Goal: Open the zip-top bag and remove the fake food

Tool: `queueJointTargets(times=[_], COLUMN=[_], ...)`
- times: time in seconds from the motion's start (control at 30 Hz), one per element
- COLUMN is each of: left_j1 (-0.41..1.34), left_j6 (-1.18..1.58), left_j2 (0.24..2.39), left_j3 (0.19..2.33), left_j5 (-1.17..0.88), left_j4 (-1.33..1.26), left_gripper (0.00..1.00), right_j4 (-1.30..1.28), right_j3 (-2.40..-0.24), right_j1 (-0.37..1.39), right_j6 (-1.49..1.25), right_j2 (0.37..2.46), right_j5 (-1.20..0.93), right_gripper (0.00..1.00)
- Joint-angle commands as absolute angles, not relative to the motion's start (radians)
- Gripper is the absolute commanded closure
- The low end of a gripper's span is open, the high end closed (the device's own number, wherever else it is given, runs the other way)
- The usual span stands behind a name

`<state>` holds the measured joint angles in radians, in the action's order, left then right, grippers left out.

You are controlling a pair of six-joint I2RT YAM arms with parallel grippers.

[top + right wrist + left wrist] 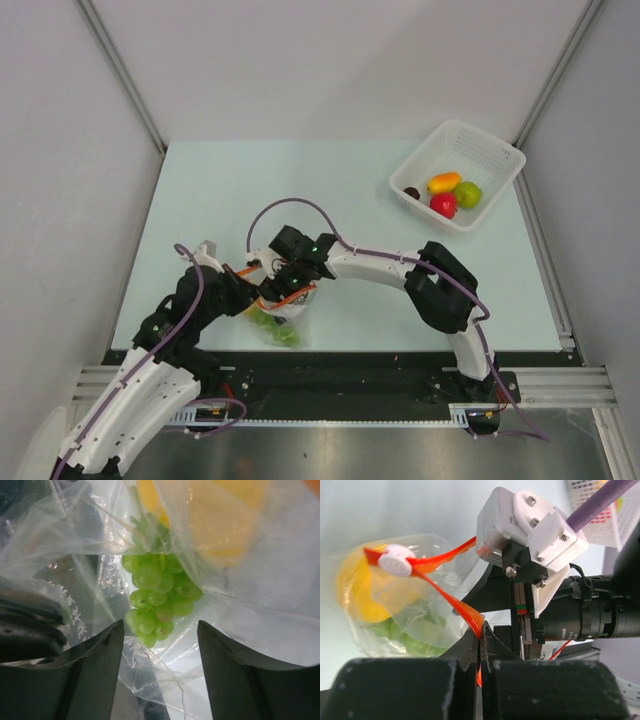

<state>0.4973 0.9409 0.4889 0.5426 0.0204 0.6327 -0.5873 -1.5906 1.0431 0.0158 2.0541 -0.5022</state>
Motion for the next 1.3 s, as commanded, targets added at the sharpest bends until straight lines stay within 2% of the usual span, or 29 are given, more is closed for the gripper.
queueJointTargets(times=[0.0,0.2,0.33,0.43,0.53,0.63,0.67,0.73,0.97,1.13,1.27], left_j1=[0.499,0.5,0.5,0.5,0.5,0.5,0.5,0.5,0.499,0.499,0.499], left_j6=[0.942,0.954,0.957,0.954,0.943,0.937,0.936,0.931,0.928,0.92,0.923], left_j2=[0.474,0.442,0.422,0.408,0.394,0.384,0.383,0.385,0.397,0.391,0.394], left_j3=[0.525,0.494,0.479,0.491,0.526,0.549,0.551,0.548,0.515,0.534,0.545], left_j5=[0.032,0.037,0.038,0.035,0.04,0.043,0.041,0.041,0.028,0.026,0.0], left_j4=[0.566,0.566,0.583,0.601,0.62,0.629,0.627,0.627,0.617,0.617,0.609], left_gripper=[1.0,1.0,1.0,1.0,1.0,1.0,1.0,1.0,1.0,1.0,1.0], right_j4=[-0.485,-0.414,-0.368,-0.345,-0.337,-0.334,-0.334,-0.342,-0.394,-0.413,-0.419], right_j3=[-1.556,-1.548,-1.534,-1.526,-1.52,-1.517,-1.517,-1.517,-1.522,-1.526,-1.537], right_j1=[1.092,1.135,1.149,1.149,1.144,1.138,1.134,1.131,1.127,1.117,1.114], right_j6=[-0.051,-0.123,-0.15,-0.158,-0.16,-0.164,-0.167,-0.169,-0.161,-0.141,-0.147], right_j2=[2.1,2.152,2.187,2.201,2.203,2.21,2.21,2.198,2.064,2.017,2.06], right_j5=[-0.451,-0.355,-0.365,-0.4,-0.403,-0.411,-0.411,-0.405,-0.371,-0.38,-0.406], right_gripper=[0.33,0.32,0.43,0.43,0.49,0.63,0.71,0.77,0.85,0.82,0.51])
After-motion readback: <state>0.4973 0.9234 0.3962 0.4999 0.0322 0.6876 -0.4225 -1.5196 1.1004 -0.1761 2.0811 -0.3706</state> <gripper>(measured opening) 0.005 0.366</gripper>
